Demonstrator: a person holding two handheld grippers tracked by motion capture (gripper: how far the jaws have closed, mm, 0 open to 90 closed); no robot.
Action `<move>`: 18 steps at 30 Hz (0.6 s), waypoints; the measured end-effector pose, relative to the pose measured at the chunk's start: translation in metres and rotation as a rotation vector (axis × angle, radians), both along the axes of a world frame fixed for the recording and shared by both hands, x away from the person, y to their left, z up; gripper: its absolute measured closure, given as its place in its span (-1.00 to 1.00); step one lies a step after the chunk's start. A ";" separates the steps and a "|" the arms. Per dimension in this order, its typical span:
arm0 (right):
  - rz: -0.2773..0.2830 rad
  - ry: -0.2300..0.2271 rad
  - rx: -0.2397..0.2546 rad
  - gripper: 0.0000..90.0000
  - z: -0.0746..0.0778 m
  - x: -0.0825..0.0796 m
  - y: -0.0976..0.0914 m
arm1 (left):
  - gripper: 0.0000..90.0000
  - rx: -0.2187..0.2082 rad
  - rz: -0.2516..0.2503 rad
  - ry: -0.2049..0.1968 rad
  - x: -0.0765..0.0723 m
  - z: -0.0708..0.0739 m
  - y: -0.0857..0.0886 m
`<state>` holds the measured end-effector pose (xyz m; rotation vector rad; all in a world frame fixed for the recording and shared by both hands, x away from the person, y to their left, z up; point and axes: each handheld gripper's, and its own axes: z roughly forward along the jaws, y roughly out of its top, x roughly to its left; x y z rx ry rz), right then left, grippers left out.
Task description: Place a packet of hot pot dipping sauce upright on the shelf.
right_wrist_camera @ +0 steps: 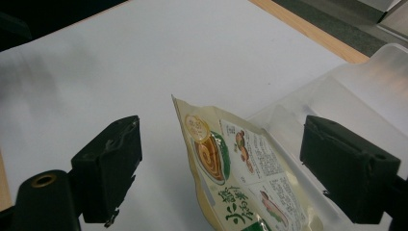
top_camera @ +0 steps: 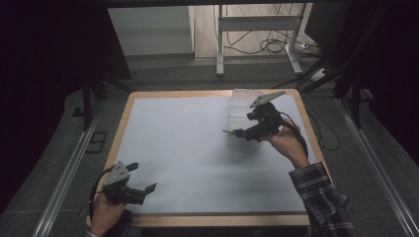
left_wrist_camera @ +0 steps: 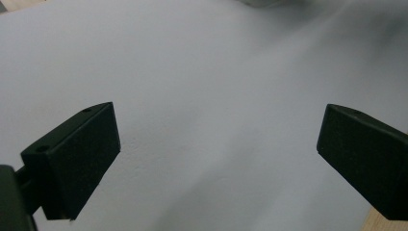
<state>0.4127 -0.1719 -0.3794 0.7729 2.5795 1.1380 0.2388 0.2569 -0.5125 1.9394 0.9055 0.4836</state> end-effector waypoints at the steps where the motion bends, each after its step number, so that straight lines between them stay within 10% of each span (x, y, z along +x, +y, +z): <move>1: -0.001 -0.003 0.003 -0.69 0.000 -0.001 -0.001 | -0.97 -0.004 0.000 0.000 0.000 0.000 0.000; 18: -0.037 -0.010 0.026 -0.82 -0.007 -0.015 -0.015 | -0.98 0.029 0.000 -0.019 -0.001 -0.001 -0.001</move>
